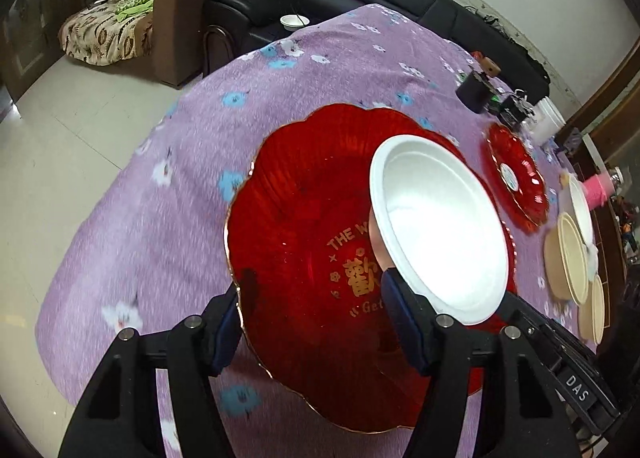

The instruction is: Organize plates and bowls

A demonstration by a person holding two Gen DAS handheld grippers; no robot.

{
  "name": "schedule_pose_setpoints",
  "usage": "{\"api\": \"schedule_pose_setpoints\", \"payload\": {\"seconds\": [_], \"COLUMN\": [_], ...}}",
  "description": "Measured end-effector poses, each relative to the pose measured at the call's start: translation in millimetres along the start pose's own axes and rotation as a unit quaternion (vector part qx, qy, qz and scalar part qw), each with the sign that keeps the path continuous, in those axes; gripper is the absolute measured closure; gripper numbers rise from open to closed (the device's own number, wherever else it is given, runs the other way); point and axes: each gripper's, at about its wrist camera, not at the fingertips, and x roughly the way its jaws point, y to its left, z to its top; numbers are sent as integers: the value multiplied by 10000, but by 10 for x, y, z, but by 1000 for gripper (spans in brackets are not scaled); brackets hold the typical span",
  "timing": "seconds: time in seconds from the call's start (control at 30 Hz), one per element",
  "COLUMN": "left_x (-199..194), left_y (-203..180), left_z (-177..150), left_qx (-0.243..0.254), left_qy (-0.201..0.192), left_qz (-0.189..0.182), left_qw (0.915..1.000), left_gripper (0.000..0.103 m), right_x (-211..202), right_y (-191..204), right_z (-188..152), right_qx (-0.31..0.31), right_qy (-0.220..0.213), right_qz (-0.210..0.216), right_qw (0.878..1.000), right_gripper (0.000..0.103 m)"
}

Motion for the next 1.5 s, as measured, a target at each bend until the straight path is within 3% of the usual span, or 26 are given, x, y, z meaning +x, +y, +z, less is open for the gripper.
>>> {"api": "schedule_pose_setpoints", "payload": {"seconds": [0.13,0.27,0.4,0.6,0.83,1.17,1.5], "left_x": [-137,-404,-597,-686,-484,-248,-35], "left_y": [100,238,196,-281,-995,-1595,-1924], "left_z": [9,-94,-229,-382,-586,-805,-906], "left_qx": [-103,-268,-364,69,766,1404,1752], "left_qy": [-108,-355,-536,-538,-182,198,436], "left_qz": [-116,-103,-151,-576,-950,-921,-695], "left_qw": [9998,9990,9978,9969,9924,9856,9811], "left_gripper": [38,36,29,24,23,23,23], "right_x": [-31,-235,-505,-882,-1344,-1681,-1613], "right_y": [11,-54,-155,-544,-1218,-1840,-2056], "right_z": [22,-81,-286,-625,-818,-822,-502], "right_qx": [-36,-80,-158,-28,574,1096,1418], "right_qy": [-81,-320,-608,-802,-1008,-1312,-1614], "right_qz": [-99,-240,-350,-635,-1303,-1722,-1493], "right_qw": [9999,9992,9974,9947,9847,9701,9652], "right_gripper": [83,66,58,55,54,50,50]}}
